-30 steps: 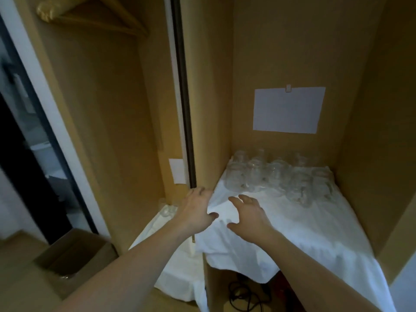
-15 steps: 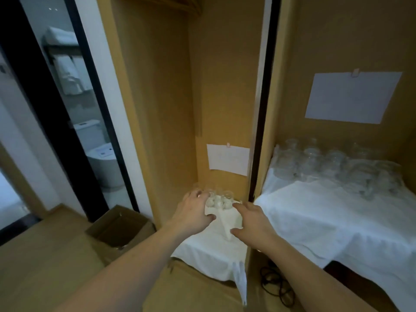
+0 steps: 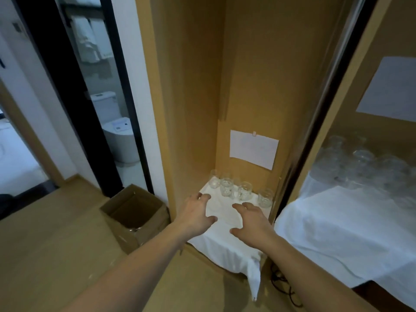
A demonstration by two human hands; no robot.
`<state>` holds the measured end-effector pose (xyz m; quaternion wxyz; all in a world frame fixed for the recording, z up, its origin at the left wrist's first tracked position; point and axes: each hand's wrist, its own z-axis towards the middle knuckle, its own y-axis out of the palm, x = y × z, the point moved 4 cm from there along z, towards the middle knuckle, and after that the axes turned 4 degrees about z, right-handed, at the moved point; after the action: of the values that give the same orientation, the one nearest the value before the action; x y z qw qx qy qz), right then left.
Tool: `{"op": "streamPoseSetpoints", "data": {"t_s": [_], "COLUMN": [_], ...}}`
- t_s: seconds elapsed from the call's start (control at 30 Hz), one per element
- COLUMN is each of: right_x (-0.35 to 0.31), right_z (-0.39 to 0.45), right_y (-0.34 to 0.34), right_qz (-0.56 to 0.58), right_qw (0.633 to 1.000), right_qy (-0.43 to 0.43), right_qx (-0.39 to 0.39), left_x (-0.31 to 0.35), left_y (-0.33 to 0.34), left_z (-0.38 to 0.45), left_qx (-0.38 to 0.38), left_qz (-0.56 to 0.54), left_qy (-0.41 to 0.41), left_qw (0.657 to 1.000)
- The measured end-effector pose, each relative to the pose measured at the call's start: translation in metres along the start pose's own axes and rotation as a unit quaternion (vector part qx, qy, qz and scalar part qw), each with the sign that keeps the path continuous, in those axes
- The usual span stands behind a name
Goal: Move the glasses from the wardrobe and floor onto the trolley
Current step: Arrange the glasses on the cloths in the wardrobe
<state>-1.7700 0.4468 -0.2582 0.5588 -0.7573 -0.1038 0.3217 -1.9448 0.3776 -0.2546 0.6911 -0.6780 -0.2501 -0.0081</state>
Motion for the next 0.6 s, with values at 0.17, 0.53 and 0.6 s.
{"op": "streamPoseSetpoints", "data": {"t_s": [0.17, 0.53, 0.6], "right_x": [-0.012, 0.020, 0.026], "right_z": [0.057, 0.168, 0.181], "right_y": [-0.003, -0.011, -0.006], "right_qz": [0.024, 0.080, 0.088], "right_qw": [1.000, 0.997, 0.996], "right_qy": [-0.018, 0.009, 0.014], "right_qx": [-0.005, -0.013, -0.023], "left_x": [-0.024, -0.018, -0.018], "left_y": [-0.014, -0.017, -0.013], "left_z": [0.047, 0.162, 0.176], "left_qx": [-0.002, -0.025, -0.028], "left_qz": [0.013, 0.041, 0.045], "left_qy": [-0.032, -0.003, 0.006], "left_qw": [0.999, 0.999, 0.999]}}
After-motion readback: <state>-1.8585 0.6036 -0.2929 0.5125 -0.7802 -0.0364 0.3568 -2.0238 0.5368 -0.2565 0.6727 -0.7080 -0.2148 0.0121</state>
